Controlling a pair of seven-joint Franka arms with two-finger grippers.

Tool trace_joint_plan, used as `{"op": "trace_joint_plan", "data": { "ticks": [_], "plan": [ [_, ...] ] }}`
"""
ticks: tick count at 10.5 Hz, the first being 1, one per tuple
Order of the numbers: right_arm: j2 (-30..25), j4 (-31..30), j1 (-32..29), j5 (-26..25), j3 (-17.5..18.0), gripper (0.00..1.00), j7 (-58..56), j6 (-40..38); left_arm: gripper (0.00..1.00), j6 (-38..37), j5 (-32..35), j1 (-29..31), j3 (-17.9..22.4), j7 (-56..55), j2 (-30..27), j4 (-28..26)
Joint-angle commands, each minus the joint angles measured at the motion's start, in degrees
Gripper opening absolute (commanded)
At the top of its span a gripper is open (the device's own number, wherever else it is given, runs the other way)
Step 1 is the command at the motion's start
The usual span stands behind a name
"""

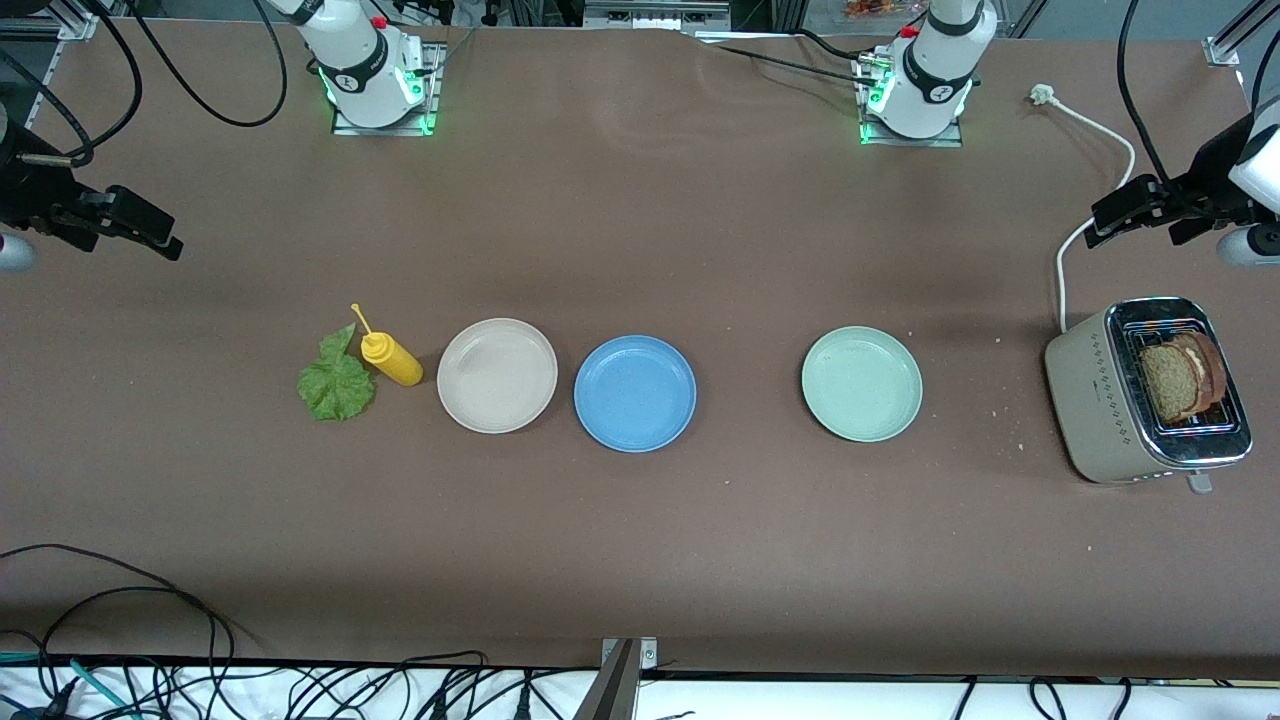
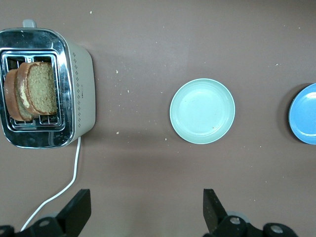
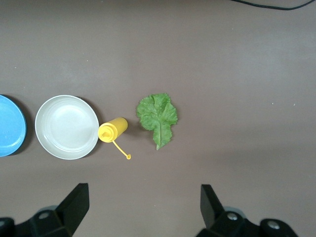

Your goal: Make sandwich in blue plate with both arms

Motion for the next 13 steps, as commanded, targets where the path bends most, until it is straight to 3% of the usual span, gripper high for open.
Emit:
{"op": "trace_joint_plan", "data": {
  "ticks": [1,4,9,13],
  "plan": [
    [0.3,1.4,-0.1,0.0,-0.1,1.0,-0.4,-1.4,1.0,-0.6,-1.5,0.6,-0.2,1.2,-0.2,0.1],
    [0.3,1.4,-0.1,0.0,-0.1,1.0,-0.4,-1.4,1.0,-0.6,-1.3,0.6,-0.2,1.1,0.5,-0.1],
    [0.3,1.4,-0.1,0.0,-0.1,1.0,-0.4,-1.4,1.0,-0.1,8.9,2.5,0.1,1.7,11.3,2.2],
    [0.3,1.4,-0.1,0.0,-0.1,1.0,-0.4,-1.4,1.0,2.6,12.2,8.1,0.4,3.7,20.8,8.5]
  ]
}}
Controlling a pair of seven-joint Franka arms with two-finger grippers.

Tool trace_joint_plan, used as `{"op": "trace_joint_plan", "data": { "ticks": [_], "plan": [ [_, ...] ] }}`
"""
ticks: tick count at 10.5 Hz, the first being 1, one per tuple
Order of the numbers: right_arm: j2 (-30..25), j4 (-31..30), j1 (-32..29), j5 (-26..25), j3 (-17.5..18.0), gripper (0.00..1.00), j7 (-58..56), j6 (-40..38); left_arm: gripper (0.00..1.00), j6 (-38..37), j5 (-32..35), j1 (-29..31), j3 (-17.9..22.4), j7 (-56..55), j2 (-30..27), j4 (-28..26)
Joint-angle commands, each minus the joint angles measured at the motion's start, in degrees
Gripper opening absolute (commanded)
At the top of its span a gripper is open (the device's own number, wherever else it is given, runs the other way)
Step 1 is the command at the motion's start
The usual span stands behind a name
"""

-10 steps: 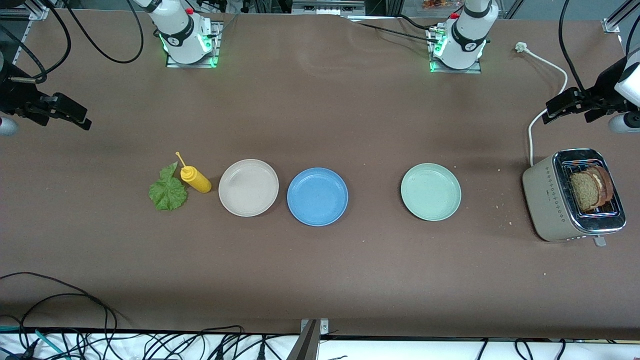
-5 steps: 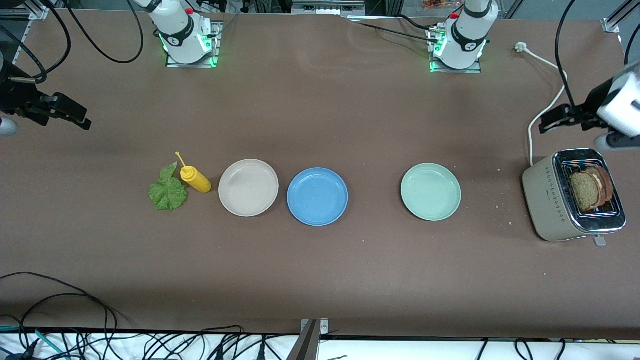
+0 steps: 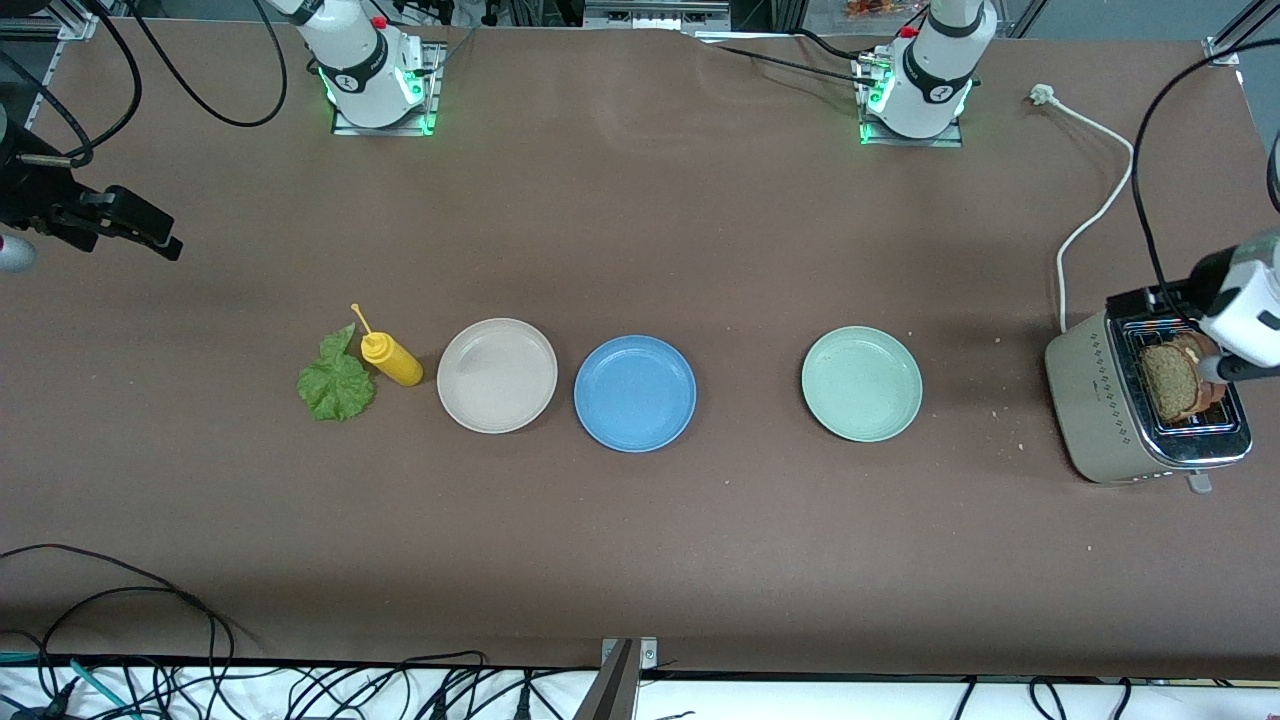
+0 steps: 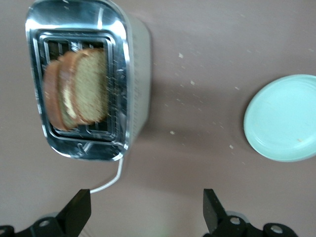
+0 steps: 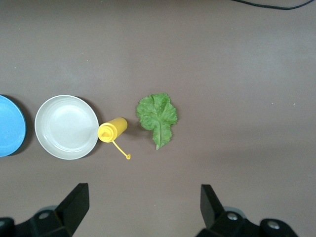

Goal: Make sandwich in blue plate with both arms
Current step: 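Move the left gripper down over the toaster's bread slices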

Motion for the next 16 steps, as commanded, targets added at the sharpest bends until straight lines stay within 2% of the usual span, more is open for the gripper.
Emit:
{"op": "trace_joint_plan", "data": {
  "ticks": [1,3,6,16],
  "plan": [
    [0.3,1.4,-0.1,0.0,-0.1,1.0,-0.4,-1.3,1.0,4.2,3.6,4.2,-0.4,4.9,8.0,6.2],
    [0.3,1.4,-0.2,0.0,-0.1,1.0,-0.4,-1.3,1.0,9.3,3.5,7.3,-0.4,9.0,12.0,6.2],
    [0.4,1.4,-0.1,0.0,-0.1,1.0,-0.4,-1.3,1.0,11.4,3.6,7.3,-0.4,8.7,15.4,6.2],
    [0.4,1.4,-0.2,0.0,-0.1,1.0,-0.4,-1.3,1.0,11.2,3.8,9.4,-0.4,11.2,15.2,6.4]
  ]
}}
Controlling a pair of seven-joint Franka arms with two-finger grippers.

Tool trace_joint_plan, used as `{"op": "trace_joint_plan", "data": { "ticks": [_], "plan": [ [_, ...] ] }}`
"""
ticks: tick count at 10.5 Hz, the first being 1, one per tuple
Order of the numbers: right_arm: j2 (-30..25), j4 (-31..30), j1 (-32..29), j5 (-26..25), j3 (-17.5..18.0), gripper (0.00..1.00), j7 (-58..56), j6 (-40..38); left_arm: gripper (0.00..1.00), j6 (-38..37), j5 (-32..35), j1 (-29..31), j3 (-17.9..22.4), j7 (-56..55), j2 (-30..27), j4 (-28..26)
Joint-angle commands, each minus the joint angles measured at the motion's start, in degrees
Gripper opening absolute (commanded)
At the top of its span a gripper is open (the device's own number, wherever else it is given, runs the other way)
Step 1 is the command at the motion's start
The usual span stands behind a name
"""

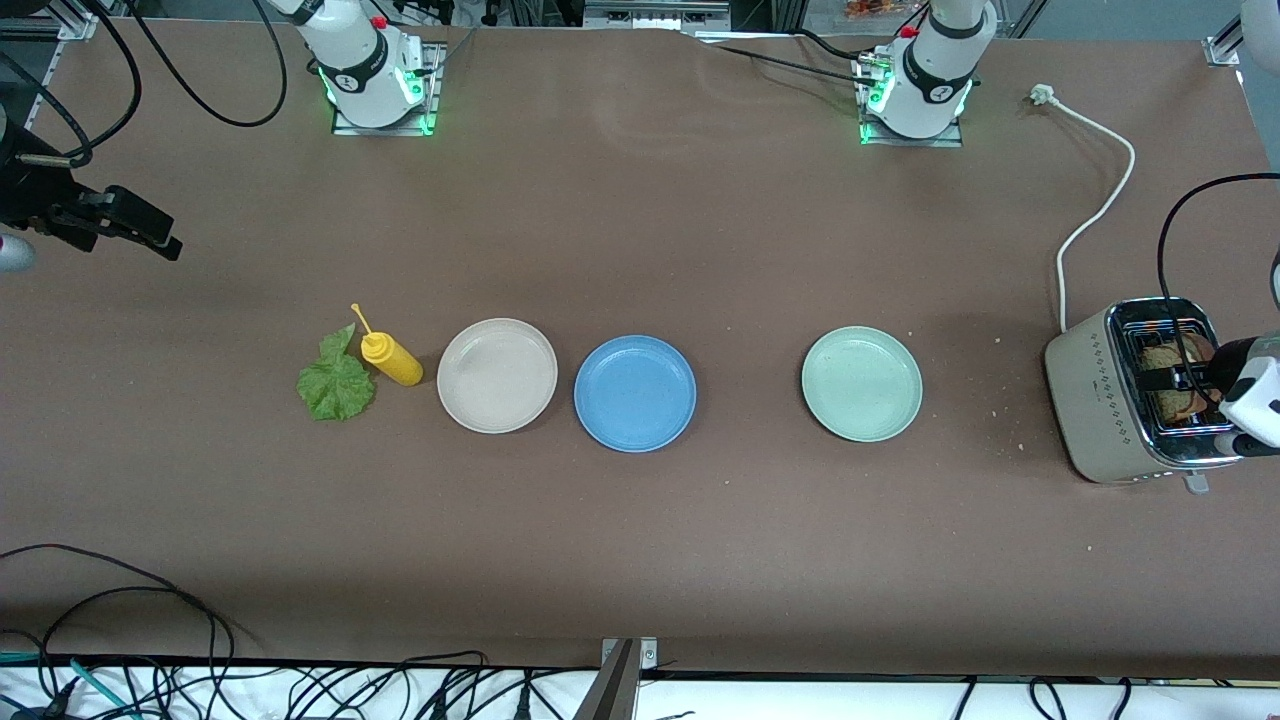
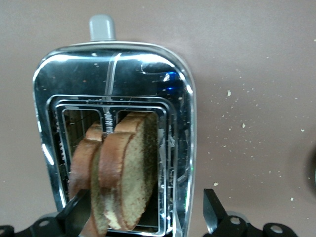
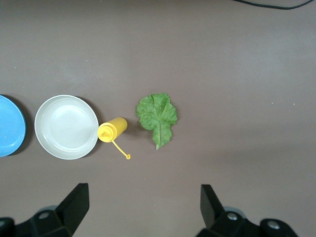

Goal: Make sandwich in blue plate with both arms
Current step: 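Move the left gripper down over the toaster's bread slices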

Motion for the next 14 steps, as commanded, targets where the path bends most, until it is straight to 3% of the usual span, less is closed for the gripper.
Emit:
{"op": "trace_joint_plan", "data": {
  "ticks": [1,14],
  "plan": [
    [0.3,1.3,-0.2,0.0,0.0,1.0,-0.4,-1.3,1.0,-0.9,1.6,1.4,-0.4,1.9,0.5,1.3],
    [0.3,1.3,-0.2,0.0,-0.1,1.0,-0.4,-1.3,1.0,-0.9,1.7,0.3,-0.8,-0.1,2.2,1.2]
  ]
}}
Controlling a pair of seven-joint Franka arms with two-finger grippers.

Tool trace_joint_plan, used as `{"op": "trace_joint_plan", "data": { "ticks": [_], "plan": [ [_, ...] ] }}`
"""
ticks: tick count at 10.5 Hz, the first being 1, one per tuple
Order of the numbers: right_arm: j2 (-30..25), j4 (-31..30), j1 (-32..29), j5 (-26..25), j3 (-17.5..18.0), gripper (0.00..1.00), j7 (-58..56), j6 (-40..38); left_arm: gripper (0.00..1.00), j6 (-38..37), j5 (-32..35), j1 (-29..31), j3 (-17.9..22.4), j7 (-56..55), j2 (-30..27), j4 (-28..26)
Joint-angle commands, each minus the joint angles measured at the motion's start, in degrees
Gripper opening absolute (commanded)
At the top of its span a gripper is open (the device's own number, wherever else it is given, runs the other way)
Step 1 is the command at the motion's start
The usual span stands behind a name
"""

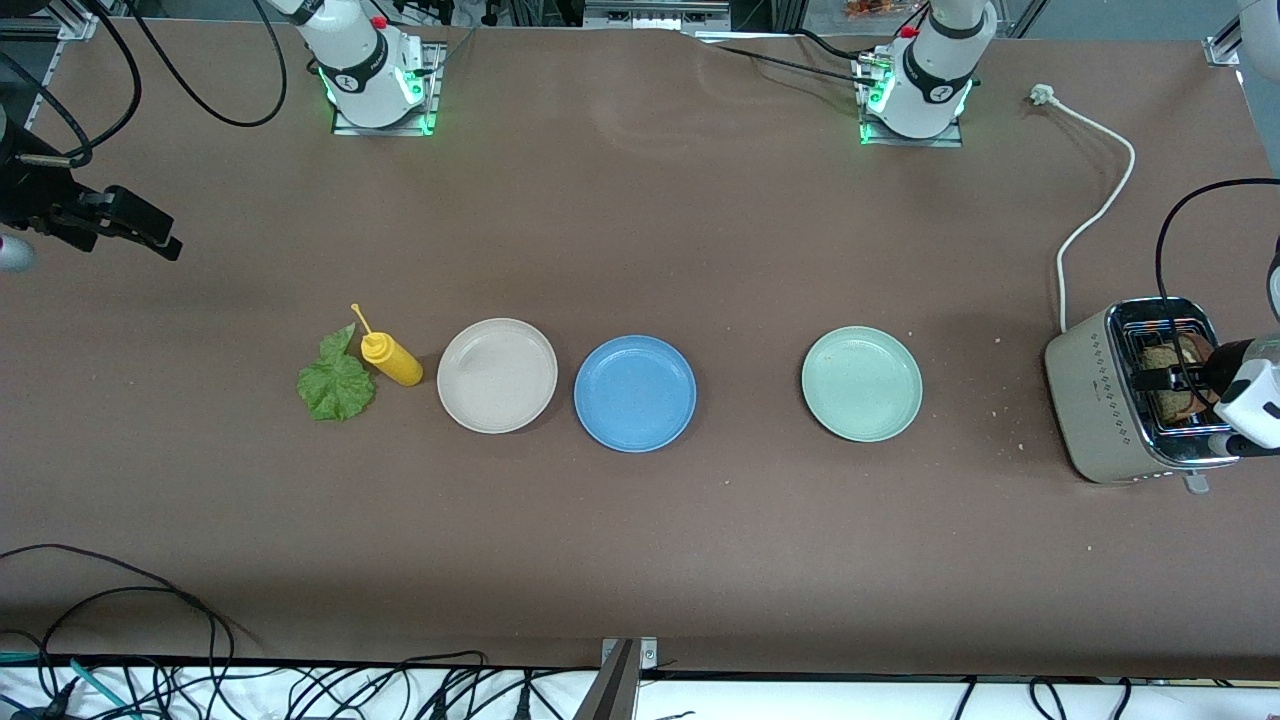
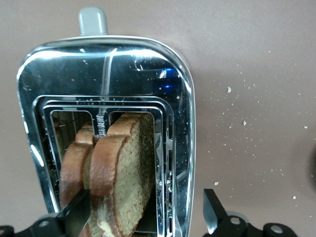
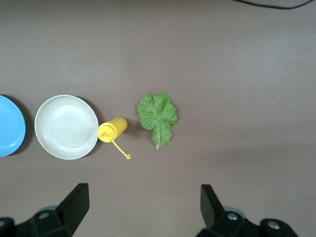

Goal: Make sandwich in blue plate with both arms
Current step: 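Move the left gripper down over the toaster's bread slices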

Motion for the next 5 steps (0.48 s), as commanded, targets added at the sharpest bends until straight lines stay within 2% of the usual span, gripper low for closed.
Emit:
{"op": "trace_joint_plan", "data": {
  "ticks": [1,3,5],
  "plan": [
    [0.3,1.3,-0.2,-0.1,-0.1,1.0,-0.4,-1.3,1.0,-0.8,1.7,-0.1,-0.3,-0.8,1.3,1.2],
    [0.3,1.3,-0.2,0.0,-0.1,1.0,-0.4,-1.3,0.85,-0.8,1.7,-0.1,-0.3,-0.3,1.0,1.3],
    [0.3,1.3,-0.2,0.0,-0.1,1.0,-0.4,-1.3,0.6,-1.1,1.7,-0.1,-0.4,-0.2,0.6,1.3]
  ]
}}
